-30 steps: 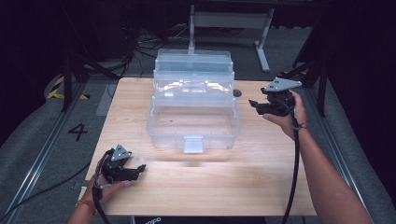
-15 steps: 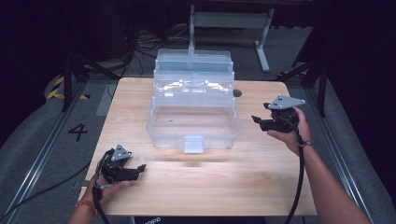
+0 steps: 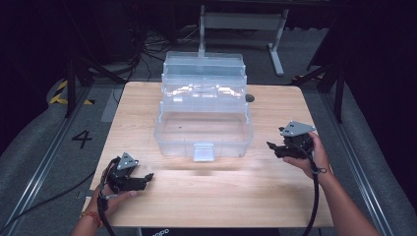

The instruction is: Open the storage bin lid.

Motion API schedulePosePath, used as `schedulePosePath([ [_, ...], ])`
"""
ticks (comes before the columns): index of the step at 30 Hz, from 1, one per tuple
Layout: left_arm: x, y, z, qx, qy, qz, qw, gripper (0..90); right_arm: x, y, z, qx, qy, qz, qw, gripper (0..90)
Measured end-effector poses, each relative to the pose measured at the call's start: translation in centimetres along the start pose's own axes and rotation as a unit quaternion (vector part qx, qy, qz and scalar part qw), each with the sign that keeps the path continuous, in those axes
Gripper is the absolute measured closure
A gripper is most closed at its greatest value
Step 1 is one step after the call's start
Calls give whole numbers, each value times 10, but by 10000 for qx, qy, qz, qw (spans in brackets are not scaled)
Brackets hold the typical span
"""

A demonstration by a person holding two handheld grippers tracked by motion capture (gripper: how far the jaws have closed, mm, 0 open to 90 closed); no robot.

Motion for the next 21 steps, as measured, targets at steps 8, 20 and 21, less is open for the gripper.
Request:
schedulePosePath([
  [8,0,0,0,-2,3,1,10000,212,20,0,-11,-6,0,-173,9998,313],
  [20,0,0,0,-2,1,1,10000,211,64,-6,-16,10,265,-480,9985,283],
  [21,0,0,0,-13,20,11,10000,211,64,-6,-16,10,265,-480,9985,283],
])
Point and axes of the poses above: each handheld gripper's, and its own axes: y roughly forward along the jaws, x roughly out of its underside, z roughly to its right, the point moved 1 cm from there along y, roughly forward along the jaws, and after that the axes turned 3 degrees about -y, right-handed, at the moved point
